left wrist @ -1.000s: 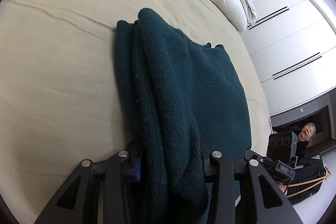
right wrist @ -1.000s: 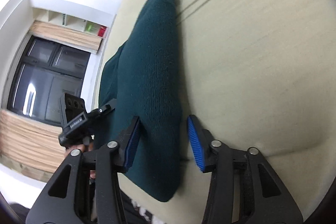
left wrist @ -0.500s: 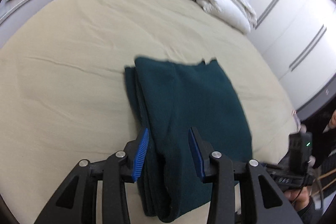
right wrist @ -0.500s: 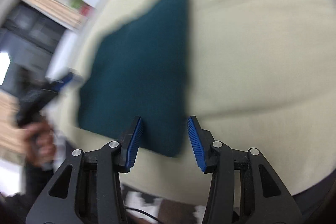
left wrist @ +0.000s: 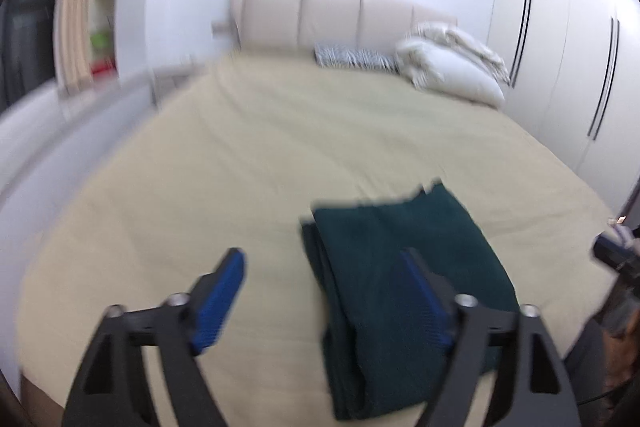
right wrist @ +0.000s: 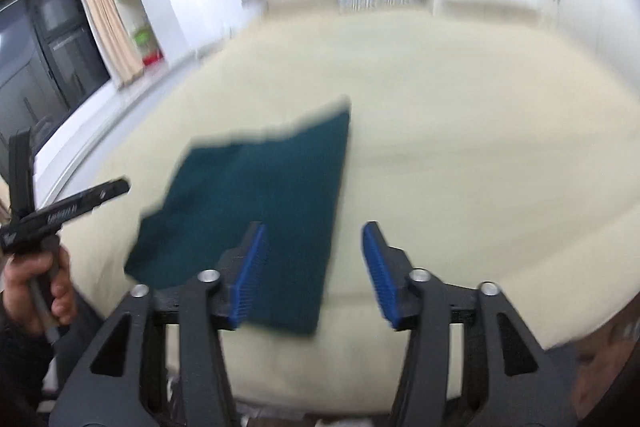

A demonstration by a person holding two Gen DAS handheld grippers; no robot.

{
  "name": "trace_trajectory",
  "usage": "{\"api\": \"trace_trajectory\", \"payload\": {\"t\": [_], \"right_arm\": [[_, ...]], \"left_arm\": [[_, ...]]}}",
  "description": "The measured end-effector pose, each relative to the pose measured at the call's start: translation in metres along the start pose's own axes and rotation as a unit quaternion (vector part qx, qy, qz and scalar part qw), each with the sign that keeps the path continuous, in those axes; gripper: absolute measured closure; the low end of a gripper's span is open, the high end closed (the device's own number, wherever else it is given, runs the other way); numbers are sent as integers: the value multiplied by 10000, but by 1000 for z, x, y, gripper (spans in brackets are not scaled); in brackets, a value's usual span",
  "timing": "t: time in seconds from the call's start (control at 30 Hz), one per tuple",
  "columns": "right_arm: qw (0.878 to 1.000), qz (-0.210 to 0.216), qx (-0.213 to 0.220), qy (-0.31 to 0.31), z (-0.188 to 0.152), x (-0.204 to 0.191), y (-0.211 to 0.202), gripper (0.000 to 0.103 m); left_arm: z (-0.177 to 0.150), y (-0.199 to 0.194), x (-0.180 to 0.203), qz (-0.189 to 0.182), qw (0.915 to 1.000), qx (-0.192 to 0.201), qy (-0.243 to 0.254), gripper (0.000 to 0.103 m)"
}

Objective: Fold small clothes

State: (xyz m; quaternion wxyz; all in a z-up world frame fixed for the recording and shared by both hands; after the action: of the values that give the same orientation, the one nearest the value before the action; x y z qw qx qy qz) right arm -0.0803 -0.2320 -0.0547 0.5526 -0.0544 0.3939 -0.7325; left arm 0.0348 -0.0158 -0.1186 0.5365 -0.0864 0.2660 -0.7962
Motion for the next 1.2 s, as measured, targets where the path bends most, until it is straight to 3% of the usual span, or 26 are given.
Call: {"api": "trace_trajectory", "payload": {"t": [0.07,0.1,0.17,0.23,0.3,0.4,0.53,0.6,0.7,0.83,0.93,1.07,1.2], "right_arm": [[9965,-52,826,-136,23,-13,-32,10],[9916,-42,1279,-197,33,-19,-49,4],[9742,-66,2228,-362,53,-32,-87,0],[9607,-185,2721,-523,65,-41,-111,0],[9559,-139,2872,-598,78,-49,-130,0],[9628,220,2647,-500,95,-61,-151,0],[9537,199,2953,-534,106,-68,-180,0],[9514,-10,3006,-670,108,-70,-187,0],[9624,-202,2613,-711,100,-71,-170,0],[9802,-190,1884,-577,83,-71,-132,0],[9899,-435,1290,-405,68,-61,-99,0],[9947,-955,379,-29,39,-33,-57,0],[9917,-1271,-119,178,13,-7,-21,0]], "left_arm": [[21,-28,0,482,9969,560,277,0],[33,-44,0,741,9929,826,437,0],[52,-62,-2,1159,9864,1028,546,0],[68,-81,-4,1361,9825,1158,523,0],[84,-102,-4,1374,9791,1415,499,0],[100,-128,-11,1442,9740,1701,394,0],[99,-138,-27,1934,9724,1267,308,0],[93,-129,-27,1920,9740,1130,412,0],[73,-97,-25,1802,9816,497,378,0],[34,-41,-15,1238,9916,-363,97,0],[4,-12,-5,1171,9887,-922,128,0],[-34,18,6,720,9848,-1576,-140,0],[-51,28,8,776,9802,-1819,-70,0]]}}
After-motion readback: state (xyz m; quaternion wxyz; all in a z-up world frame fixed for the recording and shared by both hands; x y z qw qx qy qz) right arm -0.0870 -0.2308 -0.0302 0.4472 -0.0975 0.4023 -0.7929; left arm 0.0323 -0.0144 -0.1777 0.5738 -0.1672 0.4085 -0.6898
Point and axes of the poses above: each gripper's, at about its wrist camera, not at the fingertips, and y roughly the way its jaws point, x to its right, z to its top, the point moved 8 cm from there along y, roughly the way its jaws point, and after that the axes turned 14 degrees about y, right-handed, at the moved point
